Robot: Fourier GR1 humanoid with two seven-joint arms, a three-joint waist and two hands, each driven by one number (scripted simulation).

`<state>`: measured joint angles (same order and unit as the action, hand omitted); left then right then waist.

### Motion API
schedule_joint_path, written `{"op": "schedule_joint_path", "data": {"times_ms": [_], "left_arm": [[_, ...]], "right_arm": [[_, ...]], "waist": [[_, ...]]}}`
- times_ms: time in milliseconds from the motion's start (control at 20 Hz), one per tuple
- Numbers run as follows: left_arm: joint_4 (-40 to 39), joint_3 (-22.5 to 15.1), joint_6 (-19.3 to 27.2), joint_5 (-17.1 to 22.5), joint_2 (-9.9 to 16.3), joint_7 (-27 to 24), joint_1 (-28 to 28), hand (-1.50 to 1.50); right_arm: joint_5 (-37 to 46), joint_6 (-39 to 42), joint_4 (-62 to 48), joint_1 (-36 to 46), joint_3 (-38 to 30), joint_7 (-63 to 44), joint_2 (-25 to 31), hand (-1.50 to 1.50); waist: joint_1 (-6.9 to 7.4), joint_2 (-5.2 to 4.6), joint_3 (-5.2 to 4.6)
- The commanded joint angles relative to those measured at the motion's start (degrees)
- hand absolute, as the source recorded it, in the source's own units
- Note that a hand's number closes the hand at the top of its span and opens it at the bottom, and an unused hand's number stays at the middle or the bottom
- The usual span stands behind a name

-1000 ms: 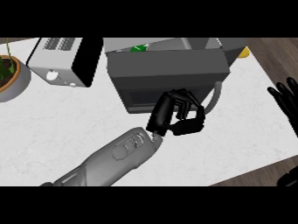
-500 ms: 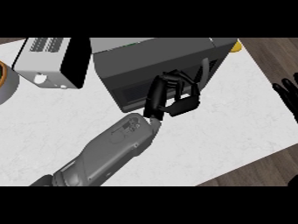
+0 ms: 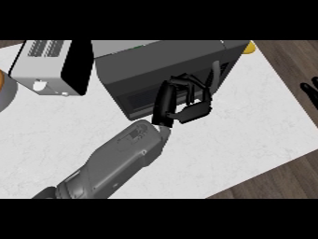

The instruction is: Pick up the milk, place it into the microwave and close the microwave

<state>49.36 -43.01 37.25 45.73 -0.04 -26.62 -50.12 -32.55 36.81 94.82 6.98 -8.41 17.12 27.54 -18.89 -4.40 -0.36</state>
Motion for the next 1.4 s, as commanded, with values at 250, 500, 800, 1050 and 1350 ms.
{"op": "schedule_joint_path", "data": {"times_ms": [250, 500, 800, 1050, 1350], "left_arm": [[-5.2, 2.4, -1.6, 2.9, 0.0, -4.0, -4.0, 1.5], [-6.1, 2.3, -1.5, 4.8, 0.0, -5.0, -4.2, 1.5], [-6.8, 2.2, -1.8, 6.4, 0.0, -6.7, -4.5, 1.5], [-7.2, 1.8, -1.8, 7.2, 0.0, -7.9, -5.2, 1.5], [-7.8, 0.9, -2.3, 8.6, 0.0, -10.2, -4.2, 1.5]], "right_arm": [[-3.8, -0.1, 1.0, 1.6, -0.7, -1.9, 1.1, -1.5], [-4.9, -0.2, 1.2, 1.5, -1.0, -3.3, 2.1, -1.5], [-6.9, -0.5, 1.4, 2.5, -1.6, -4.6, 3.2, -1.5], [-7.7, -0.5, 2.0, 2.8, -1.7, -6.2, 4.7, -1.5], [-9.8, -0.8, 1.5, 3.3, -2.7, -6.5, 5.0, -1.5]], "waist": [[-0.5, -0.77, 0.05], [-0.88, -0.82, 0.08], [-0.83, -1.12, 0.1], [-1.01, -0.96, 0.08], [-1.25, -1.51, 0.16]]}}
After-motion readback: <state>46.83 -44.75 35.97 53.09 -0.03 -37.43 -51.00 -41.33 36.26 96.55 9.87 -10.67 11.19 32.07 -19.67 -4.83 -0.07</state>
